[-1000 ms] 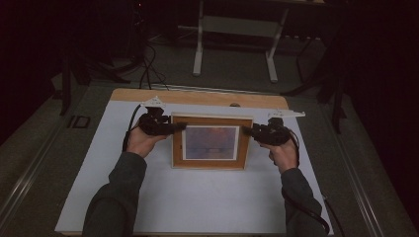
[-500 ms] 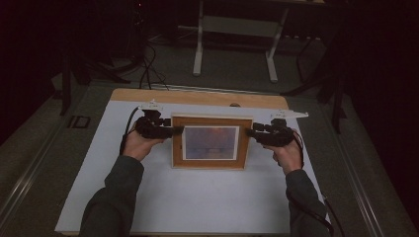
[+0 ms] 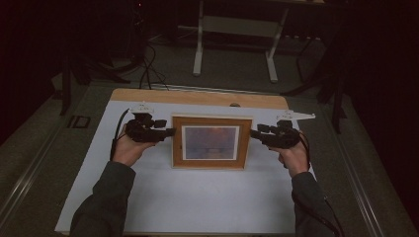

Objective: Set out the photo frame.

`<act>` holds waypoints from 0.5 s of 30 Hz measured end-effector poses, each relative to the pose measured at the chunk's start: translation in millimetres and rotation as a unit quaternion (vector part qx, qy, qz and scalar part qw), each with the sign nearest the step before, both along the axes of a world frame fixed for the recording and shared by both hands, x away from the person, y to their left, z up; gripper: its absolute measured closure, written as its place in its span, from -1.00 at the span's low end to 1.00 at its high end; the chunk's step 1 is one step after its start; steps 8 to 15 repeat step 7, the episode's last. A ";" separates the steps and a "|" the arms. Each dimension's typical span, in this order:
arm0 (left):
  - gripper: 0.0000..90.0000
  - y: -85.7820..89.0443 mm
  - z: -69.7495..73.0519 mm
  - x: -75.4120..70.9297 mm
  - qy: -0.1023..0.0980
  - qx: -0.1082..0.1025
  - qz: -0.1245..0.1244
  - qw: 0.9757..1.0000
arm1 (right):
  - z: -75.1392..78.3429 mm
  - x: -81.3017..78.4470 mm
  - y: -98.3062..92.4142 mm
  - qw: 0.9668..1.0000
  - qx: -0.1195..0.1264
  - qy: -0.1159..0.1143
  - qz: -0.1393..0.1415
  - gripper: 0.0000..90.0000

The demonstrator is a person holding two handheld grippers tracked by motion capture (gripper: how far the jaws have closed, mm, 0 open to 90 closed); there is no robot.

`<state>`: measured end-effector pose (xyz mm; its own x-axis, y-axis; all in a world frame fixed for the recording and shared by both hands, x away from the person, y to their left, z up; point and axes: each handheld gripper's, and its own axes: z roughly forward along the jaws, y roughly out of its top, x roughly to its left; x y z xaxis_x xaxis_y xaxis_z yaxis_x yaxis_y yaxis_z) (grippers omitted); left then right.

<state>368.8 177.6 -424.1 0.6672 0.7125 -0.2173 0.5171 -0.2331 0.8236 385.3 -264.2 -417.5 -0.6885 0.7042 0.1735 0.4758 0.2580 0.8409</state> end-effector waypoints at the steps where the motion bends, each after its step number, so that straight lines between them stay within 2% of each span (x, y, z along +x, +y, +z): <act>1: -0.05 2.1 -0.1 -2.2 -0.001 -0.002 0.001 1.000 | -0.3 -1.0 -1.8 1.000 0.001 0.002 -0.001 0.15; 5: -0.05 10.2 -1.1 -13.4 -0.006 0.006 0.020 1.000 | -2.9 -3.7 -8.1 1.000 -0.003 0.006 -0.005 0.15; 7: -0.07 14.6 -3.3 -20.8 -0.009 0.024 0.031 0.999 | -5.5 -6.5 -12.4 1.000 -0.014 0.006 -0.010 0.15; 15: -0.07 14.6 -3.3 -20.8 -0.009 0.024 0.031 0.999 | -5.5 -6.5 -12.4 1.000 -0.014 0.006 -0.010 0.15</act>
